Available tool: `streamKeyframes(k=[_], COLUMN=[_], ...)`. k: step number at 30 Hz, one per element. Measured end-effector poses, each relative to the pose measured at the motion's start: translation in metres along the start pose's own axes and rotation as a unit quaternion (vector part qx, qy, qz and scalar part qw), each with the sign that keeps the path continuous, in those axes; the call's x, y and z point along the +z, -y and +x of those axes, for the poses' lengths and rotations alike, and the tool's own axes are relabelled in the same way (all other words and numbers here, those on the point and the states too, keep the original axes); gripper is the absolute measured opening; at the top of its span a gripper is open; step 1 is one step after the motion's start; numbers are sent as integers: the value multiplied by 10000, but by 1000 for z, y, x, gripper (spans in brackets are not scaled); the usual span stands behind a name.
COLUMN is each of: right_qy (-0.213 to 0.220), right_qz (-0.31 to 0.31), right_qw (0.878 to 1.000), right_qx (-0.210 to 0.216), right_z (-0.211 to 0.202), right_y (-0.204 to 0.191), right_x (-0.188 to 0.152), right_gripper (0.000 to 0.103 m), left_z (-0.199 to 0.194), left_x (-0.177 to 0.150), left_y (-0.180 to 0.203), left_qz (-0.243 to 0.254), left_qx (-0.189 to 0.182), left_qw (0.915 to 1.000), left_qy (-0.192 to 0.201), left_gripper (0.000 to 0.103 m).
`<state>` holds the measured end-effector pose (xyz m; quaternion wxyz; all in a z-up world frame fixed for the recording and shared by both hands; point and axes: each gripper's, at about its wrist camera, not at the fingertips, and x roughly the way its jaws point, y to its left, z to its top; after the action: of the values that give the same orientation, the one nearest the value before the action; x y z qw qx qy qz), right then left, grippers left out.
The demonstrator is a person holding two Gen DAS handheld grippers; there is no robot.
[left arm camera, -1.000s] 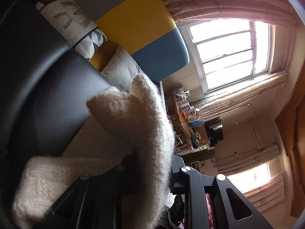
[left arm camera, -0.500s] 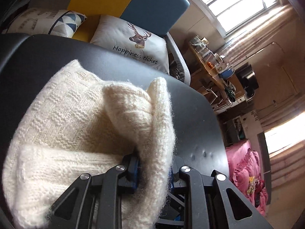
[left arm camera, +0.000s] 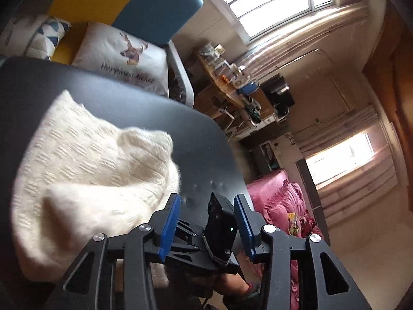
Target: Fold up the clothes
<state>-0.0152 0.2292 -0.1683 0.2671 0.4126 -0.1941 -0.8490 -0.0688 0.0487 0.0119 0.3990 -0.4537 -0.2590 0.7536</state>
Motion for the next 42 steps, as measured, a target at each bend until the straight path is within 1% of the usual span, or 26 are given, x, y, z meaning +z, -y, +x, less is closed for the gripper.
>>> streamKeyframes(k=[1,3,5,7,10,11,13,14,15,16,18,20,23,24,25,27,30,32,34,35,36,37,39,40,41,42], right_qy=[42,149,287,351,507,589,616,540,456,349,118,-217,-768,-879,-964,-1046,-1192,-1428,-1687,-1792,-1831,-1685,-1209,-1034,-890,-746], right_qz=[80,283,367,163,-386,-629,-1003,-1143,-1313,-1469,-1755,-1819,-1650,-1547,-1434,-1138,-684,-385,-85,75,251,451,835,887,879,871], right_qw=[10000,9995,9989,9989,9973,9958,9930,9919,9901,9882,9838,9816,9810,9813,9815,9831,9826,9817,9793,9789,9789,9804,9831,9843,9859,9872], right_qx=[32,75,-52,-282,-359,-323,-84,99,216,266,335,543,668,739,825,984,1251,1203,1112,980,867,917,1096,1118,1112,1105], right_z=[-5,-19,-38,-59,-97,-108,-123,-127,-128,-122,-104,-82,-50,-43,-37,-29,-27,-27,-27,-27,-28,-33,-53,-64,-75,-86], right_y=[1,3,1,-10,-41,-55,-84,-98,-109,-118,-136,-147,-149,-146,-143,-133,-112,-94,-75,-63,-51,-41,-32,-32,-35,-37], right_x=[-3,-11,-23,-33,-32,-27,-15,-8,0,9,27,36,45,49,54,55,48,25,0,-15,-28,-38,-47,-49,-51,-52], right_gripper=[39,39,39,40,42,44,55,66,75,76,76,76,76,76,76,76,76,76,76,76,73,70,70,70,71,71], left_z=[-18,-50,-79,-99,-113,-112,-105,-100,-94,-89,-76,-65,-56,-54,-51,-43,-27,-18,-14,-12,-13,-19,-31,-36,-45,-54], left_x=[1,0,-3,-15,-43,-52,-67,-73,-79,-84,-89,-87,-87,-86,-85,-84,-89,-97,-110,-116,-120,-119,-117,-116,-112,-107], left_y=[-5,-23,-49,-77,-98,-96,-89,-84,-79,-75,-71,-72,-75,-75,-75,-77,-83,-88,-92,-94,-94,-93,-89,-88,-86,-87], left_qz=[59,121,126,72,475,779,1411,1727,2056,2384,2767,2938,3152,3222,3292,3457,3634,3768,4012,4133,4204,4147,4017,3952,3856,3673], left_qx=[124,451,854,1117,1254,1374,1592,1685,1764,1841,1899,1845,1795,1737,1677,1696,1683,1648,1721,1758,1745,1677,1532,1460,1342,1200], left_qw=[9997,9978,9940,9911,9884,9853,9758,9696,9621,9532,9419,9379,9319,9306,9292,9226,9143,9068,8916,8834,8798,8835,8916,8955,9027,9139], left_qy=[179,465,673,715,710,657,501,399,325,252,139,28,-70,-82,-94,-208,-608,-927,-1201,-1336,-1372,-1388,-1420,-1436,-1359,-1245], left_gripper=[54,58,59,59,59,59,59,60,61,61,61,61,61,61,61,61,61,61,60,60,60,59,55,55,55,55])
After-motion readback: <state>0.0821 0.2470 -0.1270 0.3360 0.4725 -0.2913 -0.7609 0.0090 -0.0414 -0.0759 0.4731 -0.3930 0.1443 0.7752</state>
